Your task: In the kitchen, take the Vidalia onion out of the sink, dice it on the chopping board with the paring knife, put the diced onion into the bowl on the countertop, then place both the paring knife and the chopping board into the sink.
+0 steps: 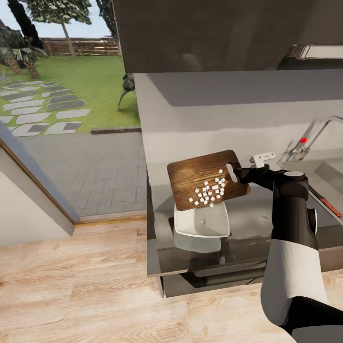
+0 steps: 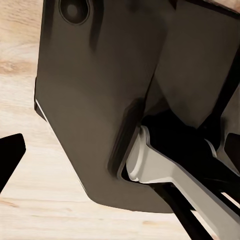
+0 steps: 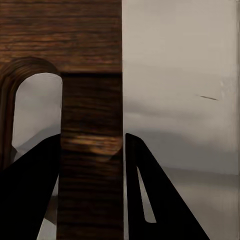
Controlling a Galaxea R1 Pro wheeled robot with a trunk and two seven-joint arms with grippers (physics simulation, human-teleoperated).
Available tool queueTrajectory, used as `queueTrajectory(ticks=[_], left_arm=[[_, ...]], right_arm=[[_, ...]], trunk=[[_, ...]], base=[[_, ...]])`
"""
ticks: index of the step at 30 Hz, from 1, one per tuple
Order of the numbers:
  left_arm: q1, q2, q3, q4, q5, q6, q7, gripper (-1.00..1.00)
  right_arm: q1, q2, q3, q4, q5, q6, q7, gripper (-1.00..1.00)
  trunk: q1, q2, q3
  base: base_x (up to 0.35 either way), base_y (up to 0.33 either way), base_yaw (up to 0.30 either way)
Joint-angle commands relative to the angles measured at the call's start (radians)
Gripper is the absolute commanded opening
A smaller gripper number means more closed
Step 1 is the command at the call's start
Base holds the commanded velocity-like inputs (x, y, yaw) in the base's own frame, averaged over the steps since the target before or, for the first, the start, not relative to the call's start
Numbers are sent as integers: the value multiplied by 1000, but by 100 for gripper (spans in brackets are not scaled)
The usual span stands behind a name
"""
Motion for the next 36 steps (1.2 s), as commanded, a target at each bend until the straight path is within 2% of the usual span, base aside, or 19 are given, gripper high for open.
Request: queueTrajectory(ticks=[1,30,36], left_arm=[[-2,1,-7,-5,6,-7,6,100],[-2,1,-7,-5,6,-7,6,100],[-2,1,-7,-5,6,-7,6,100]], right_arm=[[-1,1,-2,-1,8,1,9,-100],[-1,1,1,-2,8,-11,5,-100],[-1,1,3,-2,8,-11,5,-100]], trunk=[[1,-2,-2],[1,-2,-2],[1,-2,-2]], base=[[0,0,0],[0,1,0],[0,174,0]])
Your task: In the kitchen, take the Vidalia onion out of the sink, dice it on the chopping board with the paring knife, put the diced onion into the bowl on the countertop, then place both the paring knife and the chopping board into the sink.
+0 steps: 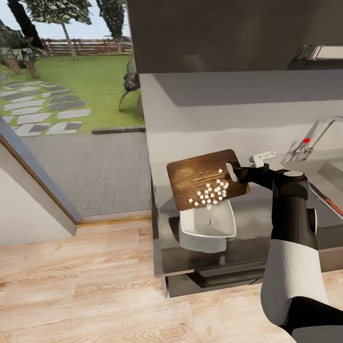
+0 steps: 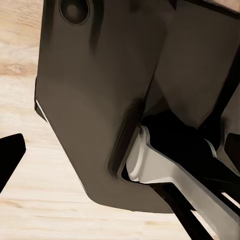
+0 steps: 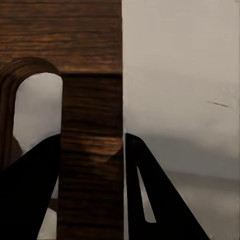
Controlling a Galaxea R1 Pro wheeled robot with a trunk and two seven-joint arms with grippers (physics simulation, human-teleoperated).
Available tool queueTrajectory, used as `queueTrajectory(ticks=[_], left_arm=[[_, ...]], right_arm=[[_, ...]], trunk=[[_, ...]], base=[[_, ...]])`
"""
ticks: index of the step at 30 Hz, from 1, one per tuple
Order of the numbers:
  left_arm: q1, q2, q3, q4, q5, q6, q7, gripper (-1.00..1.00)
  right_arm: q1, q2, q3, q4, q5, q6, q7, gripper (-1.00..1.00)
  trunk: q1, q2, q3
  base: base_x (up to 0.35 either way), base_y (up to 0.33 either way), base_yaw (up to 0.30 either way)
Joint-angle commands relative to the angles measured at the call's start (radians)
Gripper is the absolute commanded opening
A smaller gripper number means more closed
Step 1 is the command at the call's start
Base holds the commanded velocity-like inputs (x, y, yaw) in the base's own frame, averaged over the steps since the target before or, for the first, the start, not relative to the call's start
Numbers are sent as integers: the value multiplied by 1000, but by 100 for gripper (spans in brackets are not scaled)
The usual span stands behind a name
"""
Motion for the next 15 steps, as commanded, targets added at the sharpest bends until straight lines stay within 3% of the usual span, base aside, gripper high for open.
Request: queueTrajectory(ticks=[1,15], left_arm=[[-2,1,-7,-6,6,-7,6,100],[-2,1,-7,-6,6,-7,6,100]], right_arm=[[-1,1,-3,-1,14,-1,9,-100],[-1,1,-7,-1,13,-2,11,-100]], trunk=[[1,-2,-2],[1,-2,-2]], base=[[0,78,0],[0,14,0]])
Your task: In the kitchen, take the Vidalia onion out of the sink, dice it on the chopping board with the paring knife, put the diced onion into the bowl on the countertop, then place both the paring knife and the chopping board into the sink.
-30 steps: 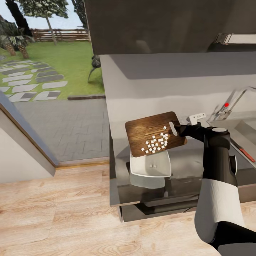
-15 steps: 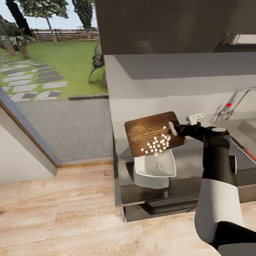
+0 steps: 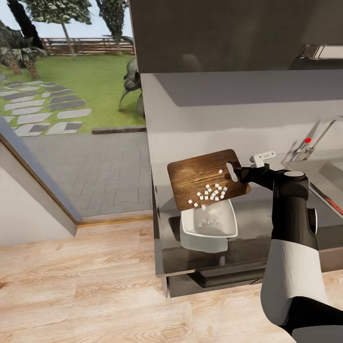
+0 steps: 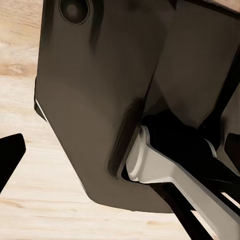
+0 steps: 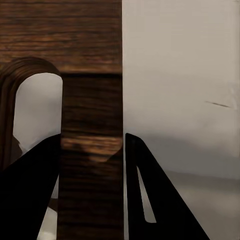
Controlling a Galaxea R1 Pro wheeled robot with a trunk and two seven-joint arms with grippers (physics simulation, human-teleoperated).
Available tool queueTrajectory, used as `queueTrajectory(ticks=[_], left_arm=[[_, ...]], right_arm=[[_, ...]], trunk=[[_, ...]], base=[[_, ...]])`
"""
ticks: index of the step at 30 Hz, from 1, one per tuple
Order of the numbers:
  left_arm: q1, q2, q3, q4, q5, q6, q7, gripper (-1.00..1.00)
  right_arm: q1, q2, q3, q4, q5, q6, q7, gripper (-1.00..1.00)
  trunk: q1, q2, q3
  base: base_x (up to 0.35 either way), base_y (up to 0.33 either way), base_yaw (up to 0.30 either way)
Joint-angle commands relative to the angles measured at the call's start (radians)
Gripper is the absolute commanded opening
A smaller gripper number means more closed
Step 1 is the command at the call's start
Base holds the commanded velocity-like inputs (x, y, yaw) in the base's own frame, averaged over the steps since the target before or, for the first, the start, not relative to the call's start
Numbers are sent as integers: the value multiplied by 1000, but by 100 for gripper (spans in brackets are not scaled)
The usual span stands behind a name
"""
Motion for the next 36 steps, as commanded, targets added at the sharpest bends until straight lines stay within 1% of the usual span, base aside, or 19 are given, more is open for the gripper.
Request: queueTrajectory(ticks=[1,11,15,19,36], left_arm=[[-2,1,-7,-5,6,-7,6,100],[-2,1,-7,-6,6,-7,6,100],[-2,1,-7,-6,6,-7,6,100],[-2,1,-7,-6,6,-7,6,100],[-2,1,-7,-5,6,-7,6,100]], right_arm=[[-1,1,-3,-1,9,1,10,-100],[-1,1,-5,-15,9,-4,10,-100],[-1,1,-6,-16,9,-38,10,-100],[-1,1,-7,-16,9,-54,10,-100],[-1,1,-7,-16,9,-62,8,-100]], trunk=[[1,-2,-2],[1,-2,-2],[1,-2,-2],[1,-2,-2],[1,-2,-2]], base=[[0,0,0],[0,0,0],[0,0,0],[0,0,0],[0,0,0]])
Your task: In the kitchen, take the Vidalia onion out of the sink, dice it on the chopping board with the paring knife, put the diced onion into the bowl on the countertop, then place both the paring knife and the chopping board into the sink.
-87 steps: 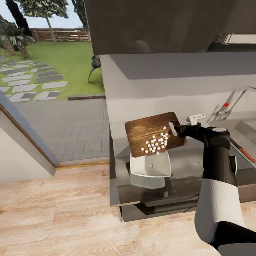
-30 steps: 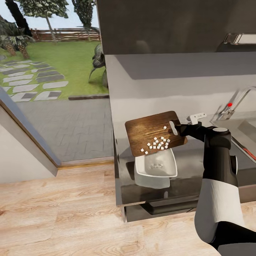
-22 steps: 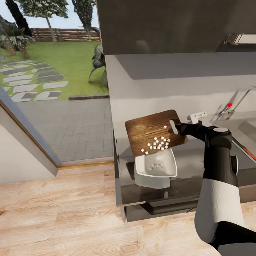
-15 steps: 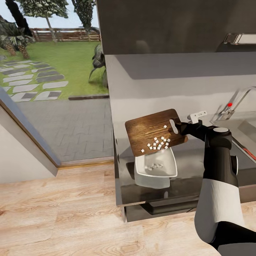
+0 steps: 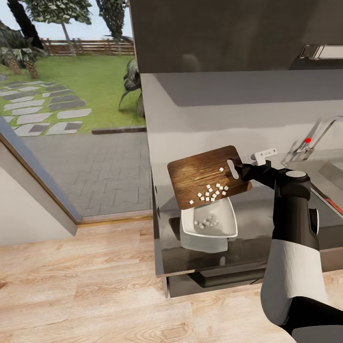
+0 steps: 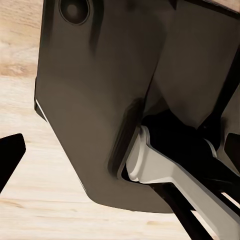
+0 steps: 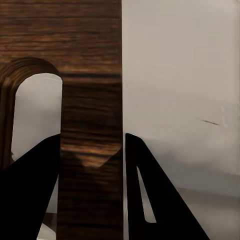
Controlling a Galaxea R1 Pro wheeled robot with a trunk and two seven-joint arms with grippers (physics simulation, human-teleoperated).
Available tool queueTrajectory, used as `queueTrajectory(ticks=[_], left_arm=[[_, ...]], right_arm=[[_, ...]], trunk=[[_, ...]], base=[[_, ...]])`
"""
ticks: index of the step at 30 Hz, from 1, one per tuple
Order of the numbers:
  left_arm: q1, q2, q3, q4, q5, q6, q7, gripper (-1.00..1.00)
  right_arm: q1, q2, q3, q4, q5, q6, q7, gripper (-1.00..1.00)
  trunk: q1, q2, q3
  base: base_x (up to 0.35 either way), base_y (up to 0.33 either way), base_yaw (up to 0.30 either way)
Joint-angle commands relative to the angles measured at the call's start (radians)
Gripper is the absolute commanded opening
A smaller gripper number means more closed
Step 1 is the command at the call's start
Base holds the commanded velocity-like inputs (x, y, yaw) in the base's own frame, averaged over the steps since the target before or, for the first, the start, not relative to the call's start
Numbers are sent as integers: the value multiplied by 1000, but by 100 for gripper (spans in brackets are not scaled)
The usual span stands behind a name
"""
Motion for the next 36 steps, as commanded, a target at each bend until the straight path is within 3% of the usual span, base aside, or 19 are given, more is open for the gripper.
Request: queueTrajectory(ticks=[1,8,19,36], left_arm=[[-2,1,-7,-5,6,-7,6,100],[-2,1,-7,-5,6,-7,6,100],[-2,1,-7,-5,6,-8,6,100],[-2,-2,-7,-5,6,-10,4,100]], right_arm=[[-1,1,-2,-1,9,2,10,-100],[-1,1,-2,-2,9,-1,9,-100],[-1,1,-2,-3,9,-109,9,-100],[-3,0,-4,-17,9,-117,8,-100]], trunk=[[1,-2,-2],[1,-2,-2],[1,-2,-2],[1,-2,-2]], base=[[0,0,0],[0,0,0],[0,0,0],[0,0,0]])
